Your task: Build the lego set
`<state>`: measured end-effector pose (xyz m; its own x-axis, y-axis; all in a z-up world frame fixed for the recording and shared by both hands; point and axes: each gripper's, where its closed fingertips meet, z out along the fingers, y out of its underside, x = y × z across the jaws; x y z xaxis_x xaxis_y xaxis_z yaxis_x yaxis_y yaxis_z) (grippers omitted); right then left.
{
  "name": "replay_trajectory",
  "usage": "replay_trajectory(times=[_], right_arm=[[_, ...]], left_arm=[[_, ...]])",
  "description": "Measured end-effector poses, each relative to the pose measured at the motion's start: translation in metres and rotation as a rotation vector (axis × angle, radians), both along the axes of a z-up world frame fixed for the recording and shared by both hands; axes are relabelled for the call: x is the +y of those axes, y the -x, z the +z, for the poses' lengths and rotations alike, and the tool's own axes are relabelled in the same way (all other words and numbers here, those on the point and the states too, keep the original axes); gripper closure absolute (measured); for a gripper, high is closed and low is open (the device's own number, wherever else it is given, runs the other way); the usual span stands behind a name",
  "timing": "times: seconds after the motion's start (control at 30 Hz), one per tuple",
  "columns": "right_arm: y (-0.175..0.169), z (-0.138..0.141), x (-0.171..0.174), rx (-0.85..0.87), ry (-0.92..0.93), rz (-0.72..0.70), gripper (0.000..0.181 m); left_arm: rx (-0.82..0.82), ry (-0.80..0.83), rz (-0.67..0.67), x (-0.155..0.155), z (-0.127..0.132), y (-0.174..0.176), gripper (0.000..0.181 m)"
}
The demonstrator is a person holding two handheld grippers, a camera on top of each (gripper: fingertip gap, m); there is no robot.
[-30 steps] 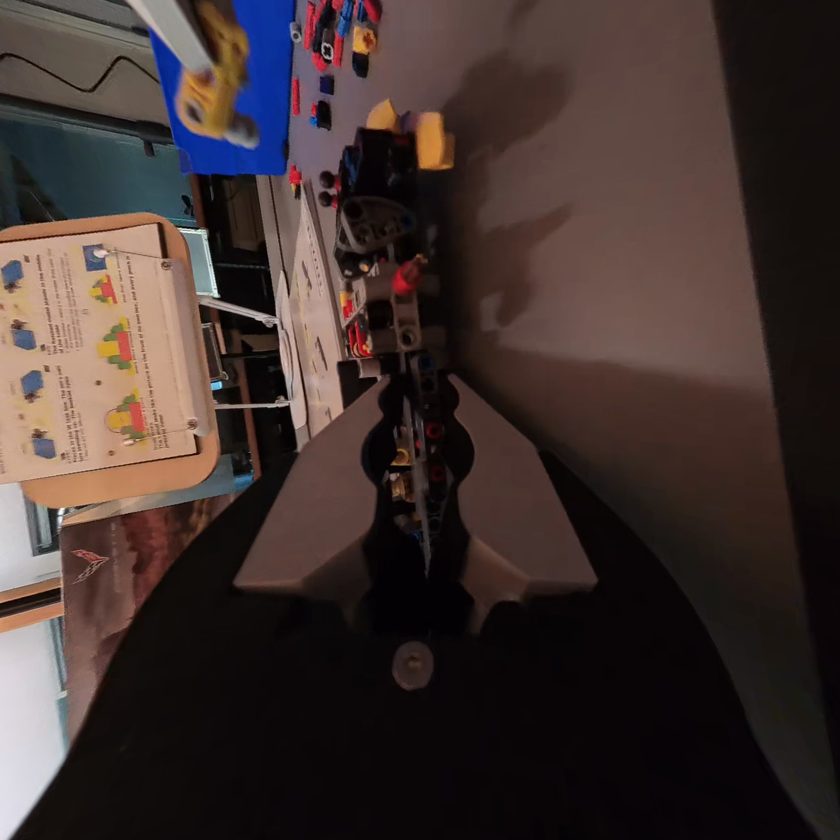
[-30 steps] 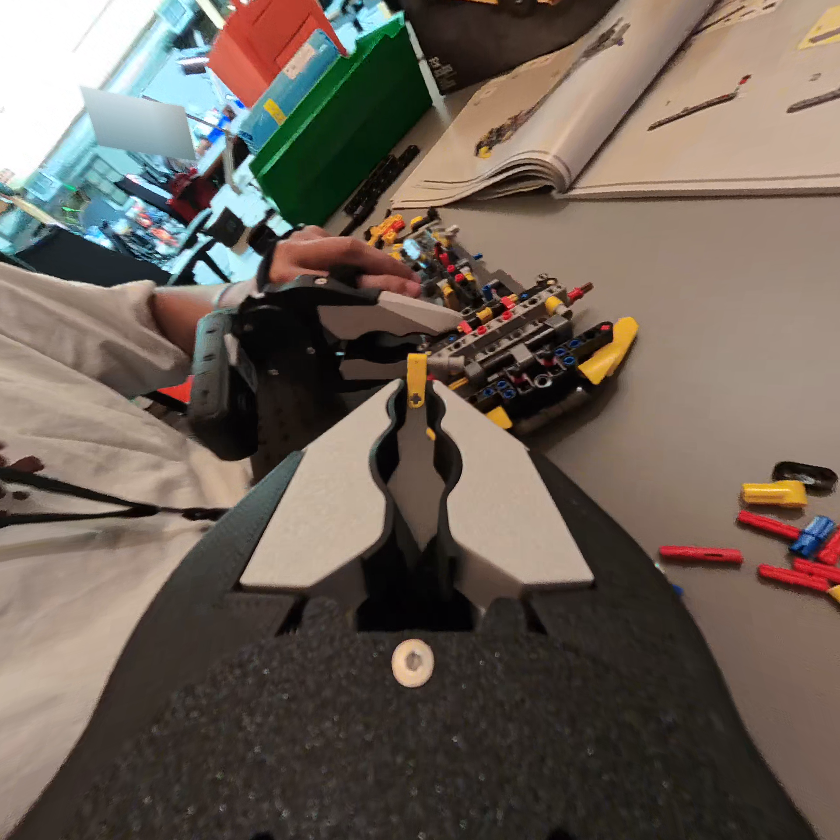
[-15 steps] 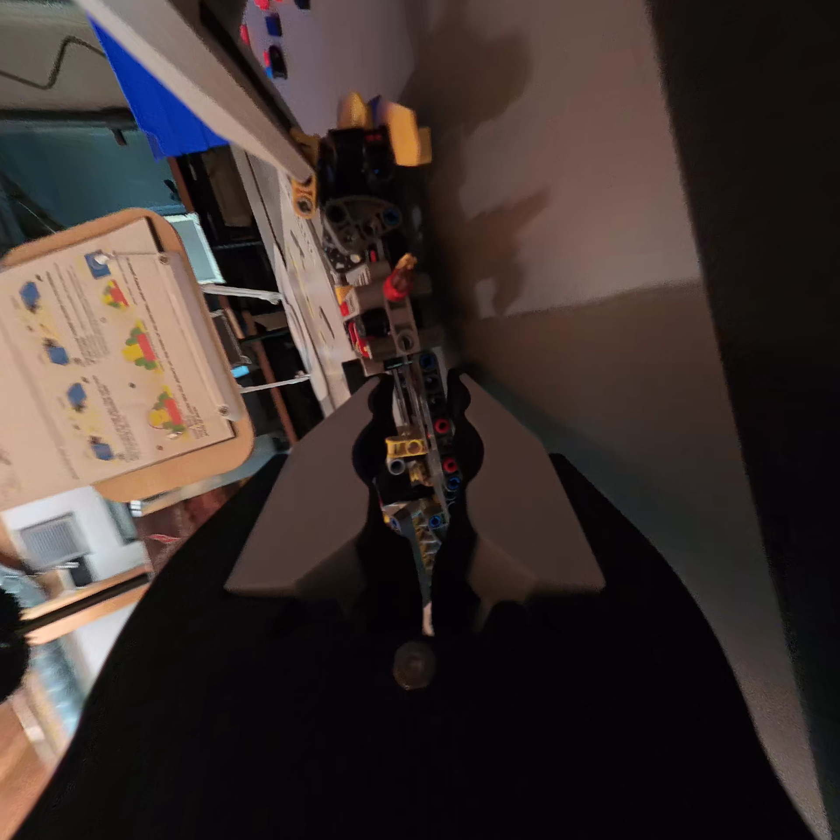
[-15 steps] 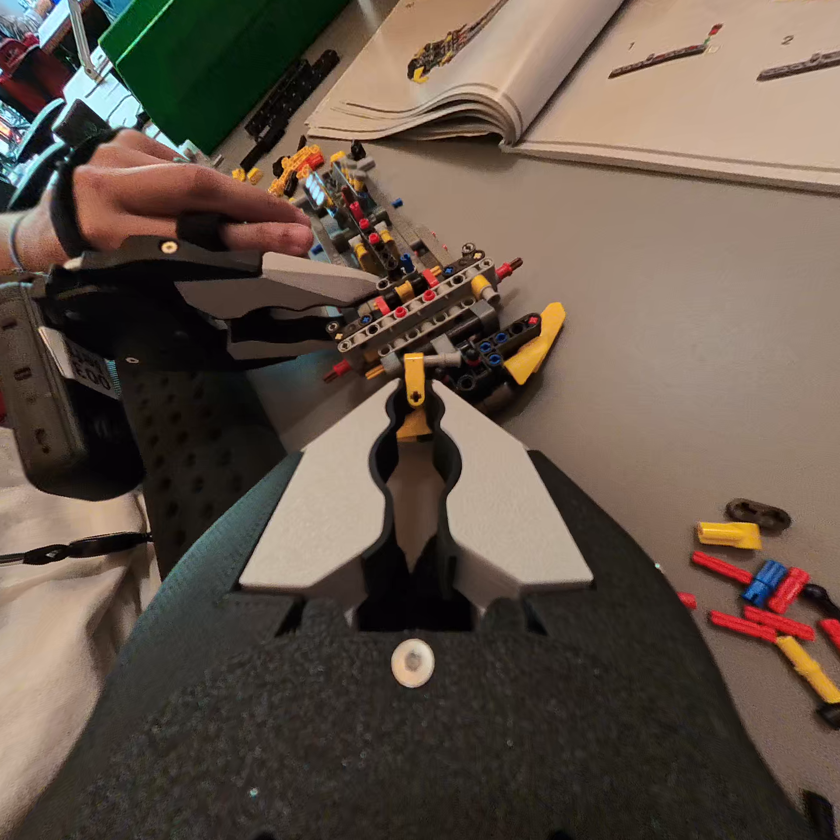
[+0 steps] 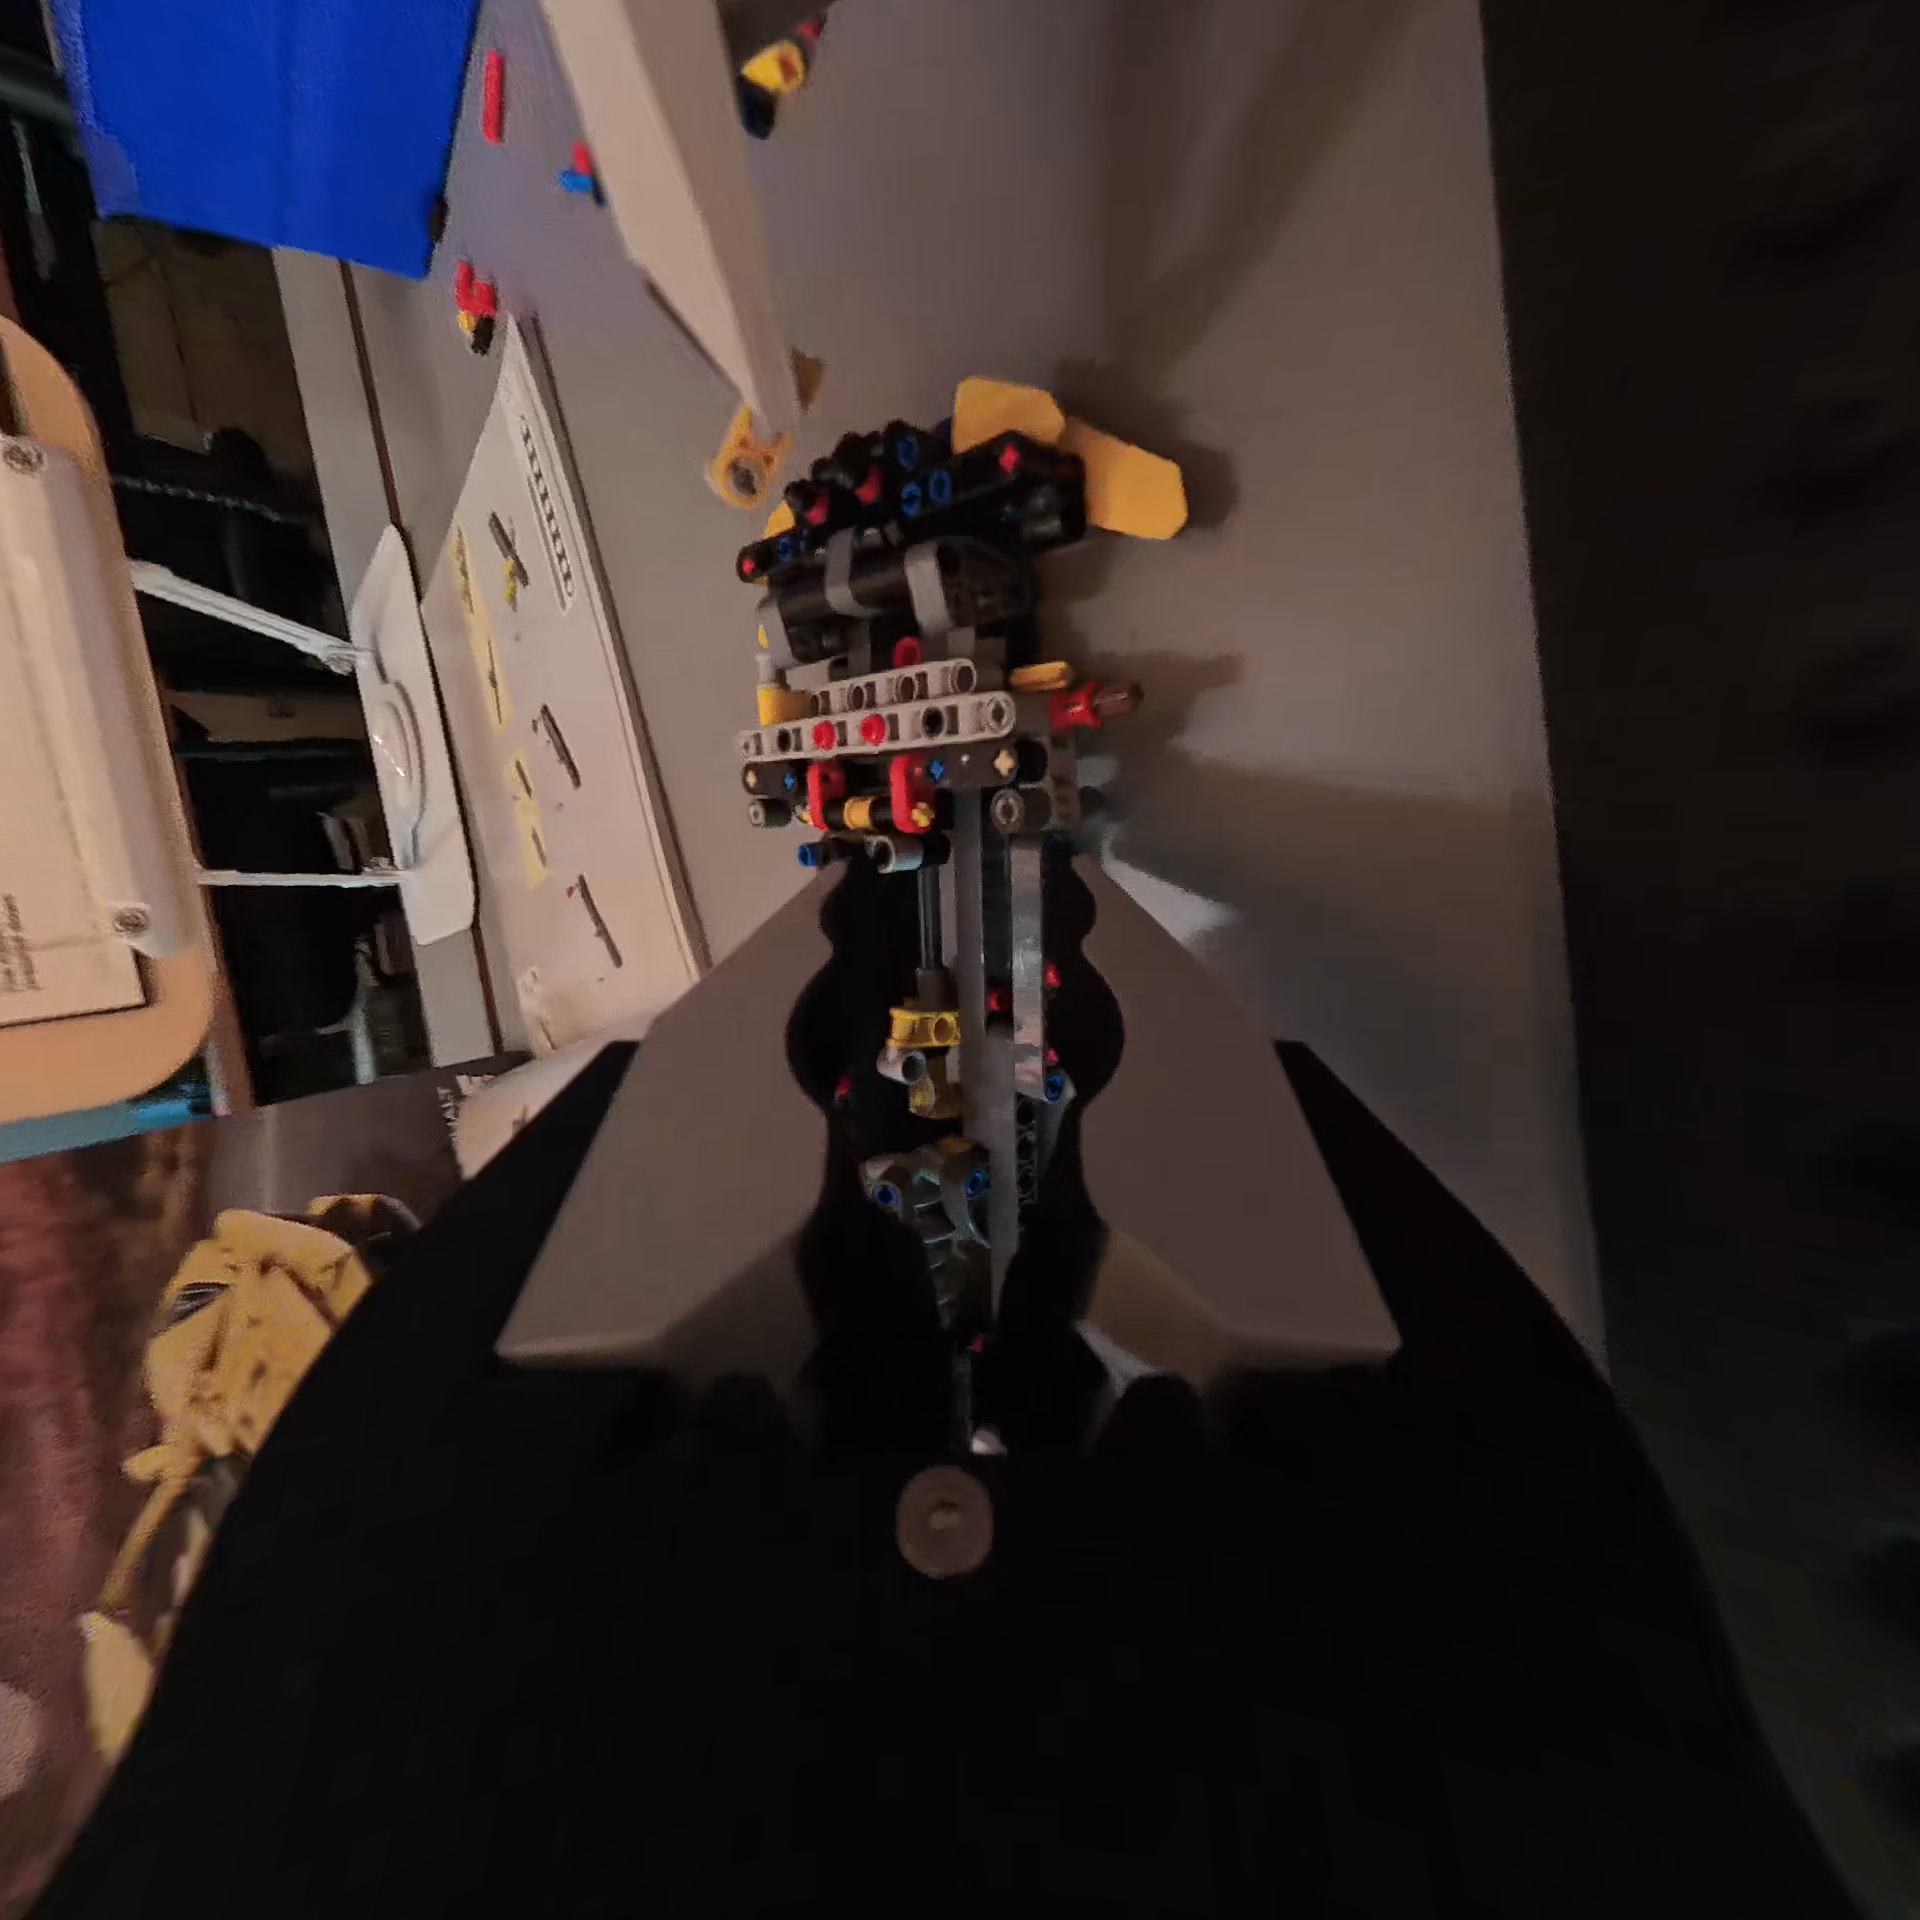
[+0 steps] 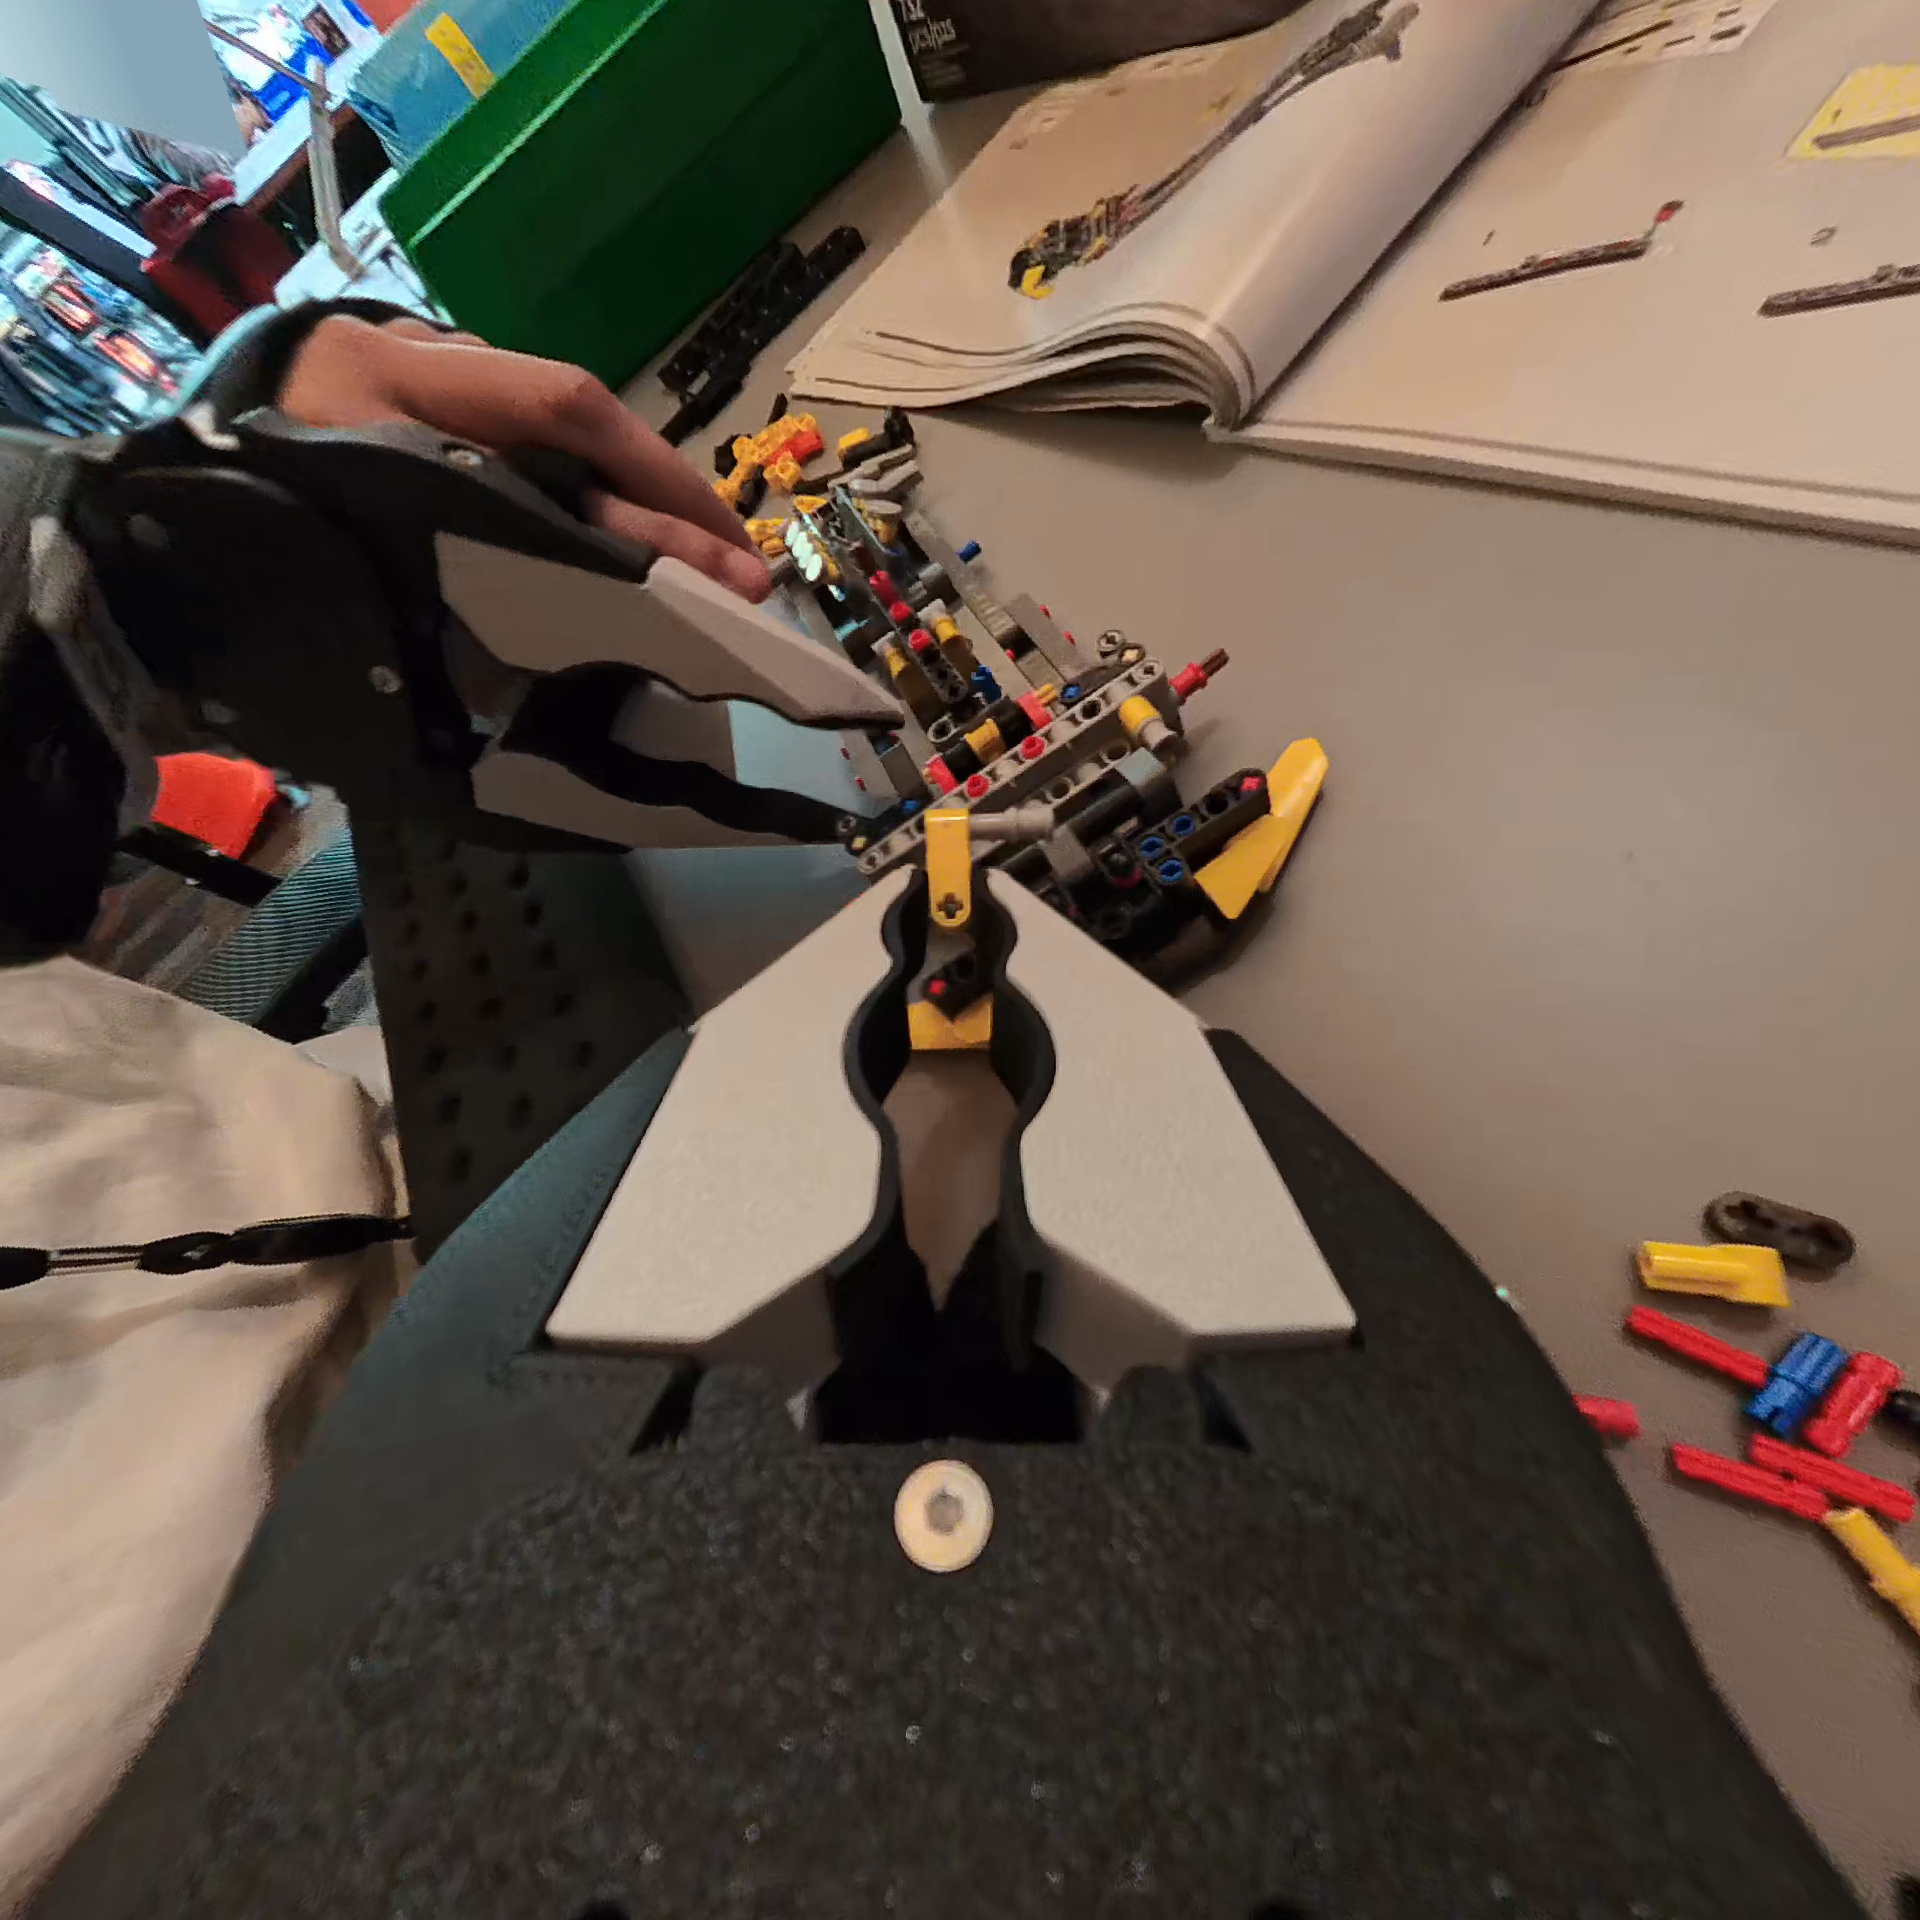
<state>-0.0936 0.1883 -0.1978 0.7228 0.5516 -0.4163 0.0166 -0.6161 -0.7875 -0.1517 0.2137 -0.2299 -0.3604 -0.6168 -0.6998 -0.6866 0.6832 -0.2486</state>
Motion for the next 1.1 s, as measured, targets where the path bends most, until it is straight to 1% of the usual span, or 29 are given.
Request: replay_trajectory(times=[0.1,0.17,0.2,0.27,0.33,0.4,0.47,0.53,0.6,0.63,0.67,0.7,0.77,0.83,0.87,0.97,1.03,1.1], right_arm=[[0.007,0.010,-0.004,0.088,-0.029,0.030,0.175],[0.018,0.023,-0.010,0.210,-0.038,0.086,0.175],[0.023,0.030,-0.015,0.290,-0.024,0.129,0.175],[0.036,0.050,-0.029,0.536,0.061,0.258,0.175],[0.041,0.067,-0.039,0.733,0.136,0.371,0.175],[0.046,0.075,-0.049,0.823,0.188,0.478,0.175],[0.050,0.081,-0.055,0.872,0.207,0.551,0.175],[0.055,0.081,-0.055,0.877,0.227,0.577,0.175],[0.057,0.076,-0.049,0.847,0.211,0.541,0.175],[0.056,0.077,-0.047,0.839,0.186,0.525,0.175],[0.055,0.077,-0.044,0.814,0.153,0.496,0.175],[0.054,0.073,-0.037,0.751,0.097,0.440,0.175],[0.048,0.065,-0.022,0.558,-0.068,0.302,0.175],[0.037,0.059,-0.006,0.317,-0.244,0.144,0.175],[0.032,0.057,0.000,0.205,-0.310,0.078,0.175],[0.034,0.054,0.001,-0.034,-0.437,0.005,0.175],[0.036,0.050,0.003,-0.165,-0.492,-0.037,0.175],[0.033,0.052,0.006,-0.280,-0.549,-0.097,0.175]], left_arm=[[-0.057,0.125,0.038,0.000,0.006,-0.001,0.155],[-0.147,0.306,0.084,-0.003,0.018,-0.005,0.158],[-0.202,0.420,0.081,-0.007,0.027,-0.009,0.157],[-0.299,0.608,-0.013,-0.020,0.051,-0.013,0.155],[-0.367,0.703,-0.160,-0.037,0.074,-0.013,0.154],[-0.383,0.787,-0.274,-0.053,0.089,-0.012,0.152],[-0.376,0.880,-0.341,-0.064,0.099,-0.012,0.151],[-0.368,0.964,-0.401,-0.074,0.105,-0.010,0.159],[-0.373,1.007,-0.418,-0.076,0.107,-0.008,0.162],[-0.382,1.007,-0.398,-0.072,0.107,-0.009,0.161],[-0.392,0.999,-0.357,-0.065,0.104,-0.011,0.161],[-0.401,0.994,-0.298,-0.056,0.101,-0.013,0.159],[-0.397,1.043,-0.163,-0.041,0.092,-0.015,0.154],[-0.400,1.146,-0.080,-0.038,0.088,-0.016,0.150],[-0.412,1.194,-0.047,-0.036,0.087,-0.017,0.153],[-0.442,1.331,0.014,-0.034,0.086,-0.021,0.153],[-0.446,1.417,0.017,-0.036,0.088,-0.023,0.154],[-0.446,1.455,0.053,-0.032,0.085,-0.026,0.164]])
